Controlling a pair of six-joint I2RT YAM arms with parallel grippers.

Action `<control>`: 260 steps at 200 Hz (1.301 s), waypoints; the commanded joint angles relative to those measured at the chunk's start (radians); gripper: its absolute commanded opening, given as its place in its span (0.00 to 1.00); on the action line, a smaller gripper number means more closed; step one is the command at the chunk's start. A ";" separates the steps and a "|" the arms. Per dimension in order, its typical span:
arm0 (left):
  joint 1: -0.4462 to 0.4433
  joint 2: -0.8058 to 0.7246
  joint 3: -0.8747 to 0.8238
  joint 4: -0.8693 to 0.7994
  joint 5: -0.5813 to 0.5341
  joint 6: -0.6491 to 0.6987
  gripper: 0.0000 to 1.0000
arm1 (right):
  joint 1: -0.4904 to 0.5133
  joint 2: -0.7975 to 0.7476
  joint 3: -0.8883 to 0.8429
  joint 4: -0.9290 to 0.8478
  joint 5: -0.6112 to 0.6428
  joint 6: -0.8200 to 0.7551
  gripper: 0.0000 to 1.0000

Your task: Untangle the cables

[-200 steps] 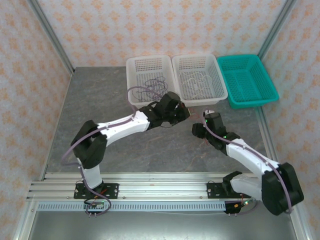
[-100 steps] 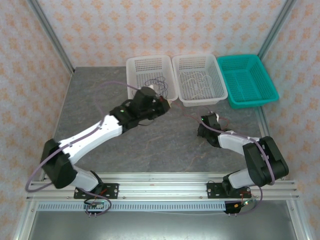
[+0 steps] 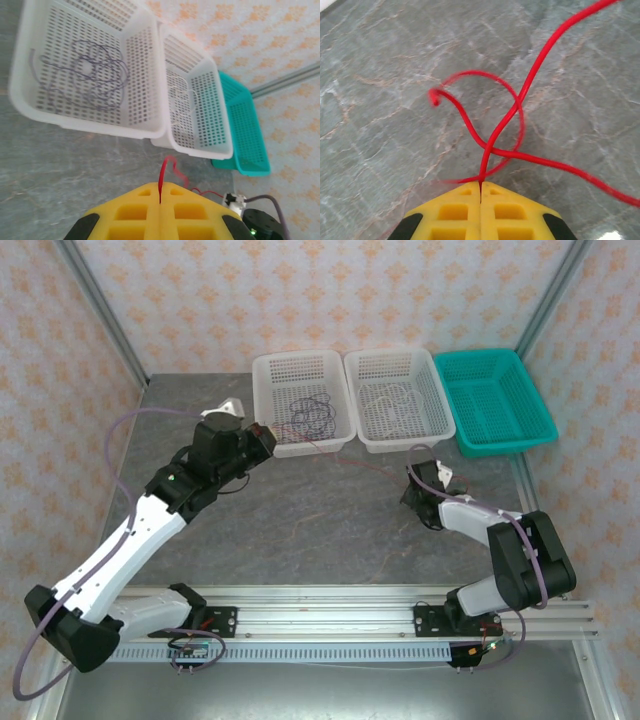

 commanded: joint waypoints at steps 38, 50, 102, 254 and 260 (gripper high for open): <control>0.040 -0.073 -0.003 -0.076 -0.057 0.093 0.00 | -0.013 -0.001 0.032 -0.091 0.072 0.101 0.00; 0.043 -0.082 -0.003 -0.070 -0.060 0.107 0.00 | -0.013 -0.004 0.032 -0.096 0.071 0.109 0.00; 0.165 -0.123 0.014 -0.144 -0.043 0.137 0.00 | -0.084 -0.027 0.008 -0.097 0.043 0.190 0.03; 0.264 -0.114 -0.054 -0.031 0.281 0.145 0.00 | 0.002 -0.359 0.157 -0.097 -0.206 -0.156 0.58; 0.264 -0.113 -0.053 -0.021 0.295 0.140 0.00 | 0.033 -0.376 0.174 -0.096 -0.207 -0.204 0.60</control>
